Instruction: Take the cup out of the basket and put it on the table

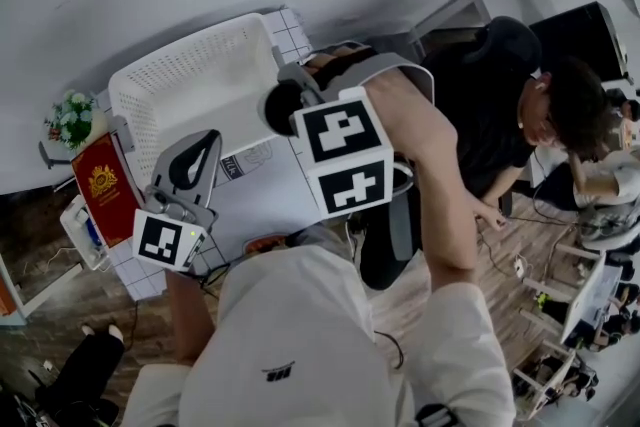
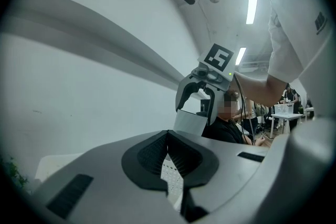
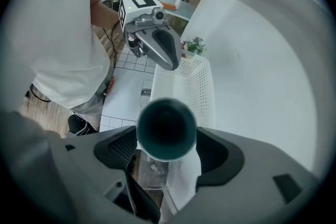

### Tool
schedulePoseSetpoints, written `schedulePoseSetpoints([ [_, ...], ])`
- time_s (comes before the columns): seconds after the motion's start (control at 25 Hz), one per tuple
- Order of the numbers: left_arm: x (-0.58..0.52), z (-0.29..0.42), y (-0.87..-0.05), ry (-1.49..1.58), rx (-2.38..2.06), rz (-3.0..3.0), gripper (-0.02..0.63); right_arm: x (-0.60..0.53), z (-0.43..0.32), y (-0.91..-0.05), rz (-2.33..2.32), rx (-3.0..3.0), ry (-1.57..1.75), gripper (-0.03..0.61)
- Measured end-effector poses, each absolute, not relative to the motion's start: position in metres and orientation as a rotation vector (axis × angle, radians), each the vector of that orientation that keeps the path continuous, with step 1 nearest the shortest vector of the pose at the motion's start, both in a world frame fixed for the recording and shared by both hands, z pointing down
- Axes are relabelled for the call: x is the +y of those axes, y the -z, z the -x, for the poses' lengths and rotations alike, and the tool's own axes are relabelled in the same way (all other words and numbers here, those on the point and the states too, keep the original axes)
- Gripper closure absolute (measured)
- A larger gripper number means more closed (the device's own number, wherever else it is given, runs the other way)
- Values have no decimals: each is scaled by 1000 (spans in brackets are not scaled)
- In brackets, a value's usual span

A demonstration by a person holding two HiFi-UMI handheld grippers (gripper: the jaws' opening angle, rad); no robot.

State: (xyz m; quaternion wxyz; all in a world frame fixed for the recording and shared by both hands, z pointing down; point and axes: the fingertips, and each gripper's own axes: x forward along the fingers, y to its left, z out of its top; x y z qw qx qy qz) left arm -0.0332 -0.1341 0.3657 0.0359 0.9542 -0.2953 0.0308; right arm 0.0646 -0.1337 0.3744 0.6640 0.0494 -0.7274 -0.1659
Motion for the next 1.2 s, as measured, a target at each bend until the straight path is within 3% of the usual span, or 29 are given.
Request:
schedulePoseSetpoints([
  [0.68,-113,6,-361,-102,-758,-2996,603,-78,-93,-362,-221,-1646,274,219],
  [1.2,-91,-10,-370,-134,-636,-3004,603,-45,-103,-406,-254,-1667,120,219],
])
